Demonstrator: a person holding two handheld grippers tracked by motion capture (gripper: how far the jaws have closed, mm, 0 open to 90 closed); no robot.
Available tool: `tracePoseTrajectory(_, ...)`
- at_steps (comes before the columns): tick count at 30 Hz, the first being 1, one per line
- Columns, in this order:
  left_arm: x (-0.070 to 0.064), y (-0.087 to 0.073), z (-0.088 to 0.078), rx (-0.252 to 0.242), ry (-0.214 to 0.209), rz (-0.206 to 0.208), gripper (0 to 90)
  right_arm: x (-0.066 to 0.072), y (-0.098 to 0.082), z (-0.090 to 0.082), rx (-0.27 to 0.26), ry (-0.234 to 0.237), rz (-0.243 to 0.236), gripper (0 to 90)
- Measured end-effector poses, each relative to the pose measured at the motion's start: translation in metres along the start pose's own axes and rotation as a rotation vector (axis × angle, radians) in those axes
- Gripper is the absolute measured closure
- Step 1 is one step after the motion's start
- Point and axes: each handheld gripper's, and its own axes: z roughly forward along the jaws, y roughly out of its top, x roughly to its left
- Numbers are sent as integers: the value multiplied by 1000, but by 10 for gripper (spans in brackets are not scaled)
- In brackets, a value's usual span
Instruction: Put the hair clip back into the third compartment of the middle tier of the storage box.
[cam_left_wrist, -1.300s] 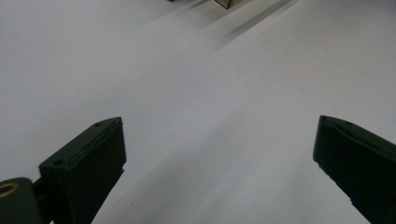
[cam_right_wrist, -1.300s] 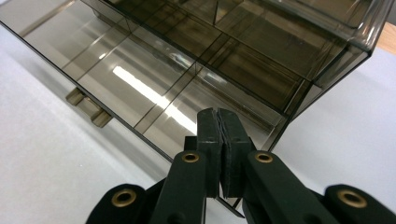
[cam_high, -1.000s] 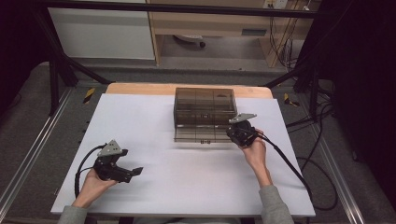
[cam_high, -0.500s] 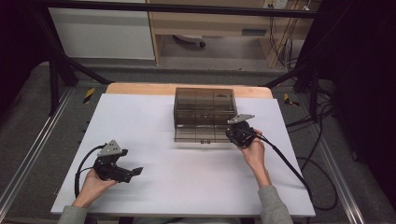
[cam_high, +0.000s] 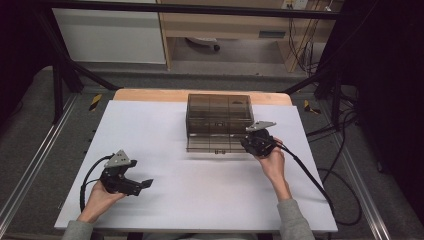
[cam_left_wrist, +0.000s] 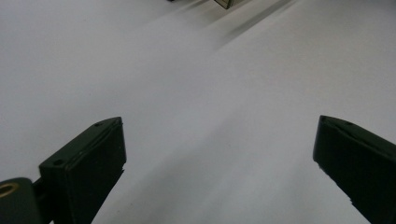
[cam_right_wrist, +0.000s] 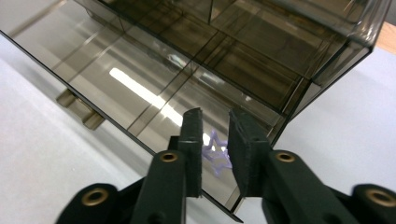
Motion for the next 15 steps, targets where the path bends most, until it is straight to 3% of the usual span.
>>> tracePoseTrajectory(6, 0, 0, 0, -1, 0, 1, 23, -1, 1, -7, -27, 22, 19, 655)
tracePoseTrajectory(12, 0, 0, 0, -2, -1, 1, 23, 0, 1, -14, -61, 24, 35, 409)
tracePoseTrajectory(15, 0, 0, 0, -1, -1, 0, 23, 0, 0, -17, -79, 38, 43, 347)
